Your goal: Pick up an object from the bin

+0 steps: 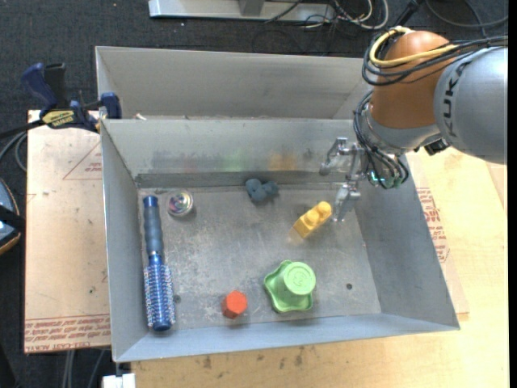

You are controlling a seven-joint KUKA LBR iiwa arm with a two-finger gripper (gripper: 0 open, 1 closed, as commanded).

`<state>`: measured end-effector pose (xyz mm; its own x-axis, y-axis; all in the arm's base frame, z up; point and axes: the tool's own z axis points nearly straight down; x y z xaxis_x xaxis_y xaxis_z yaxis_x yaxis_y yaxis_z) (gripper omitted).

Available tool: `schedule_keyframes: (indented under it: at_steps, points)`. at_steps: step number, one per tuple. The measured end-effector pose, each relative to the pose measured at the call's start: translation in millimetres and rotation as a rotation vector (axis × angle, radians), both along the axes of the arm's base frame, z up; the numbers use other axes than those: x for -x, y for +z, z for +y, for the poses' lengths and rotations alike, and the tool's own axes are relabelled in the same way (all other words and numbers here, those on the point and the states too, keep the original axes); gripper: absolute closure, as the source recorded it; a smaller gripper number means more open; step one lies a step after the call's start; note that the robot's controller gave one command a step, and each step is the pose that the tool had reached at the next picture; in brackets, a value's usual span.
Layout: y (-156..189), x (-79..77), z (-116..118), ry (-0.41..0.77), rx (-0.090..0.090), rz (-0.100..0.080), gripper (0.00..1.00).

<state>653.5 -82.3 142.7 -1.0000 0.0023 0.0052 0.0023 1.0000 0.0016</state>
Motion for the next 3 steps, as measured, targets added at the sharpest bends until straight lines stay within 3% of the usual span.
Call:
schedule_keyframes:
  at_steps: [1,2,3]
  points:
    - [-65,26.1,12,0.343,0.001,-0.014,0.0]
    - [-62,24.1,12,0.343,0.002,-0.019,1.0]
    - [77,20.2,13,0.365,0.003,-0.017,1.0]
